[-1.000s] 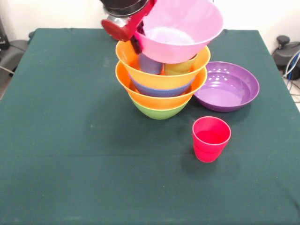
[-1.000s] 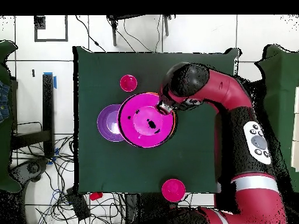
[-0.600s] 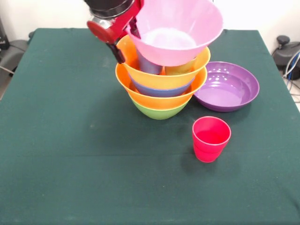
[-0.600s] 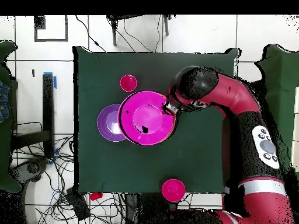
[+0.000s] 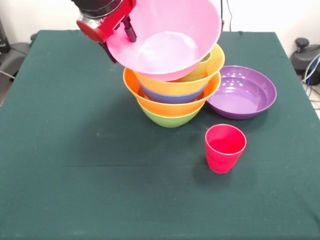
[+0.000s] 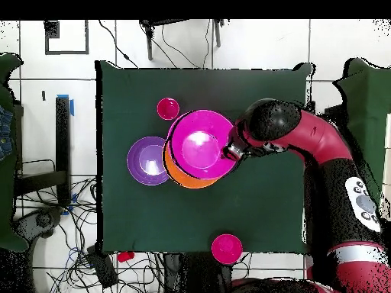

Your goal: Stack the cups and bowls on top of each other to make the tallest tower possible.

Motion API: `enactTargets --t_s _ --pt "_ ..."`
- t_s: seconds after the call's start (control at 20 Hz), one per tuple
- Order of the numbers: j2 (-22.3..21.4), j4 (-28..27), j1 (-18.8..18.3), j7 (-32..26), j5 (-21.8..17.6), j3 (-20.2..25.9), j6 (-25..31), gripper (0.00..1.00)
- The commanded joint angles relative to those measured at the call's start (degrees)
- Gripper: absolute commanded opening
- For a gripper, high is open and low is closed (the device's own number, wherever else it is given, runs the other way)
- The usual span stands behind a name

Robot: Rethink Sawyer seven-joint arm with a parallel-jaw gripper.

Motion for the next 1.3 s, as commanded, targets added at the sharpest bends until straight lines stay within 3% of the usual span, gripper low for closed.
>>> enactTargets --t_s 0.05,0.6,0.85,1.3 --pt "-0.2 4.7 -0.1 -1.5 -3.4 5.0 -4.7 1.00" --pt "-2.1 6.0 0.5 0.0 -3.6 5.0 -4.5 1.00" --pt "-2.3 3.8 3.2 2.8 -3.6 4.8 -3.0 1.00" --pt "-1.2 1.8 3.8 3.2 -3.7 4.7 -2.3 1.00"
